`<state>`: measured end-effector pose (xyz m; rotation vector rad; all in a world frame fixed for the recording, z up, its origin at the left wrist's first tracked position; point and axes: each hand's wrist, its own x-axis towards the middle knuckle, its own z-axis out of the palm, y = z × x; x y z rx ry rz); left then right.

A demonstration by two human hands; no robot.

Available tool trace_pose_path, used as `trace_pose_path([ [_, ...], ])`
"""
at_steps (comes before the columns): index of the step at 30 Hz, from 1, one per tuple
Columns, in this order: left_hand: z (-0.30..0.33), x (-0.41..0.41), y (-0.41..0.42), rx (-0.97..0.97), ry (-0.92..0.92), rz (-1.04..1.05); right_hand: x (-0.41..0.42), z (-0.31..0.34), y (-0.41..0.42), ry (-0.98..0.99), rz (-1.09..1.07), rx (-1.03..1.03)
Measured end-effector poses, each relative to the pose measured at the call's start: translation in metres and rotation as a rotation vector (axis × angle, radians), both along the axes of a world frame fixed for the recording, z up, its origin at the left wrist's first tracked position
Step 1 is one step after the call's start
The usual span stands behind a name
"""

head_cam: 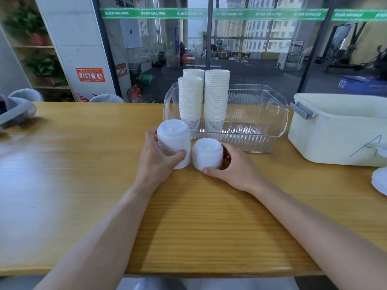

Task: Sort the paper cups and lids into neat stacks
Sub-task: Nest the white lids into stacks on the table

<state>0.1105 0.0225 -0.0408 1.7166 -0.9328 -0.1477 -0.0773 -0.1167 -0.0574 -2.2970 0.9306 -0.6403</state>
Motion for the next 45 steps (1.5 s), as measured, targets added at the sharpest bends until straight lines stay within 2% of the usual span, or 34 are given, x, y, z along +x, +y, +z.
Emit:
trace_pose_path([
  [7,-0.004,0.002,-0.002,-0.002,0.036,-0.064,0.005,0.000,0.000,-0.002,0.000,-0.023],
  [10,-0.003,-0.003,0.000,-0.080,-0.053,0.016,-0.002,-0.002,0.004,-0.045,-0.029,-0.023],
  [14,0.005,-0.017,0.011,-0.302,-0.199,0.156,-0.018,-0.003,0.010,-0.068,-0.073,0.002],
  [17,0.008,-0.037,0.016,-0.376,-0.277,0.115,-0.036,-0.003,0.015,-0.067,-0.101,0.005],
  [21,0.005,-0.070,0.009,-0.254,-0.378,-0.078,-0.067,-0.002,0.021,-0.083,-0.147,0.016],
  [26,-0.003,-0.104,0.000,-0.075,-0.505,-0.210,-0.119,-0.002,0.026,-0.077,-0.201,-0.003],
  [31,-0.001,-0.148,-0.021,0.087,-0.563,-0.326,-0.180,0.002,0.025,-0.061,-0.276,-0.078],
  [35,-0.006,-0.194,-0.051,0.178,-0.599,-0.445,-0.225,0.004,0.019,-0.126,-0.341,-0.166],
  [39,-0.010,-0.249,-0.091,0.216,-0.554,-0.566,-0.263,0.001,0.009,-0.195,-0.366,-0.346],
  [45,-0.016,-0.329,-0.152,0.208,-0.336,-0.658,-0.327,-0.005,-0.009,-0.345,-0.469,-0.638],
])
